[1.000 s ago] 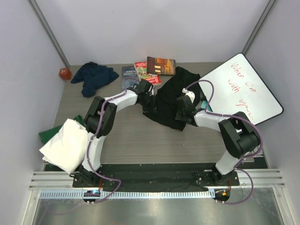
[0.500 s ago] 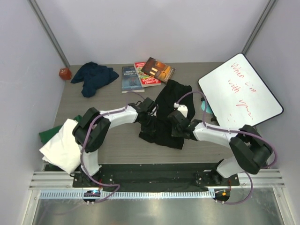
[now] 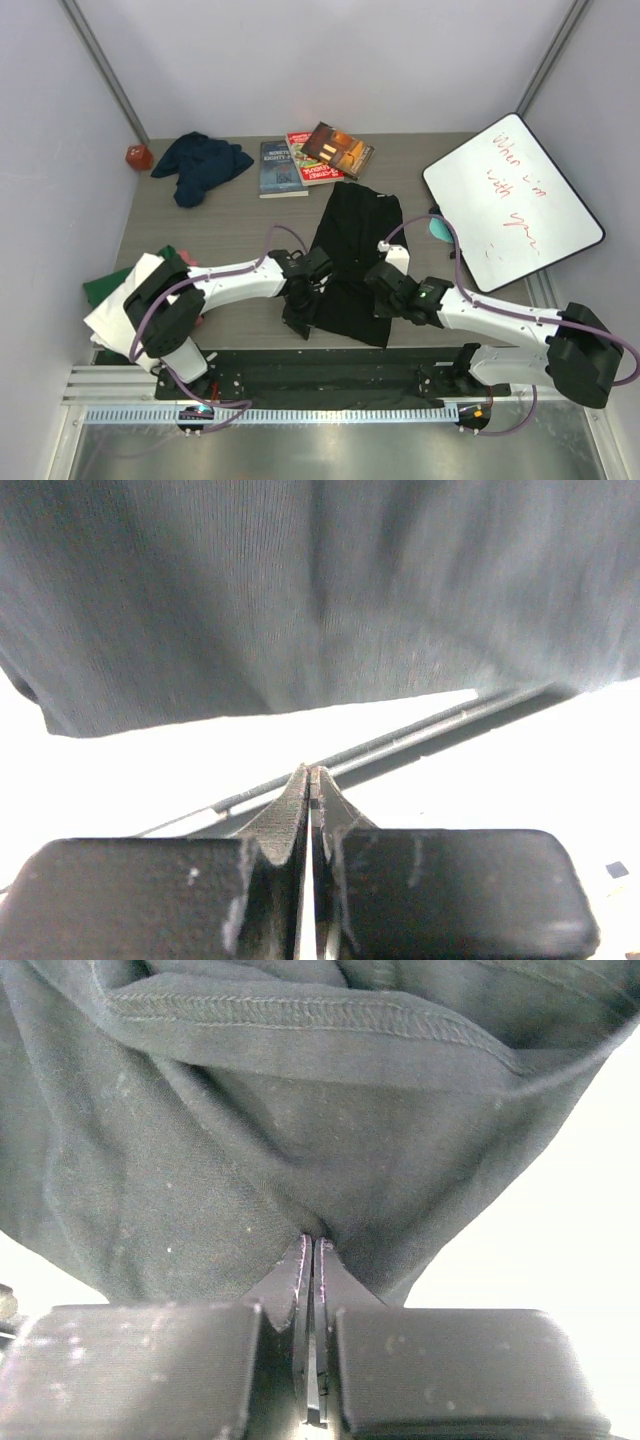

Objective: Fold and stack the t-shirts

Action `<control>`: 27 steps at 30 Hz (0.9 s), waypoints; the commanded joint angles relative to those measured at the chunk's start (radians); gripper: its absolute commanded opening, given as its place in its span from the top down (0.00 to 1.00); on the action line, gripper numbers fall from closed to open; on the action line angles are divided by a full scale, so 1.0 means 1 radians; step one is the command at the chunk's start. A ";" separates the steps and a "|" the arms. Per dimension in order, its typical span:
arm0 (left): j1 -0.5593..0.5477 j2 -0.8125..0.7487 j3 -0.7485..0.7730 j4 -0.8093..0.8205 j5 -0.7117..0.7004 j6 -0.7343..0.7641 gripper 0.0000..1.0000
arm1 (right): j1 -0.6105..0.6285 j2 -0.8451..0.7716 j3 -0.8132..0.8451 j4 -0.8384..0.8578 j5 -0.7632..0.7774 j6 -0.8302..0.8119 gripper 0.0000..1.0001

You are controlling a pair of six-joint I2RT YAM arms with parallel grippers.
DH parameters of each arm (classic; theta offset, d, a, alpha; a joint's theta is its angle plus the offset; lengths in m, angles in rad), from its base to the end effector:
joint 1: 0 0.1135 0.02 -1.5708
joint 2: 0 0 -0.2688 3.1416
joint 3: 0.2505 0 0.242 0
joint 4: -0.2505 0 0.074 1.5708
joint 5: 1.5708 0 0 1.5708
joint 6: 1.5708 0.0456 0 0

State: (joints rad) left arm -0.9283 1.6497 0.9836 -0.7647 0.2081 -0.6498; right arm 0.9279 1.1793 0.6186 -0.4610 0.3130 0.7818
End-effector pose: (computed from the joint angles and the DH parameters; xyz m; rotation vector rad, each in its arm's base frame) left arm 0.1597 -0.2291 0.1663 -0.4483 -3.0364 0.3785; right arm 0.1366 0.1590 0.1880 -0.0727 2.5393 0.2765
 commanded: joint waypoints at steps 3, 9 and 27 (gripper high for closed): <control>-0.009 -0.080 0.053 -0.053 -0.085 0.010 0.96 | 0.005 -0.056 0.021 -0.044 0.078 -0.009 0.91; 0.008 -0.110 0.183 -0.117 -0.199 0.045 0.83 | 0.005 -0.040 0.133 -0.051 0.070 -0.070 0.74; 0.092 -0.025 0.152 0.059 -0.185 -0.001 1.00 | 0.005 0.201 0.248 0.159 -0.049 -0.112 0.99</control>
State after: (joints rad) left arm -0.8436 1.6218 1.1770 -0.7731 0.0257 -0.6289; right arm 0.9279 1.3544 0.8490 -0.4053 0.3027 0.6678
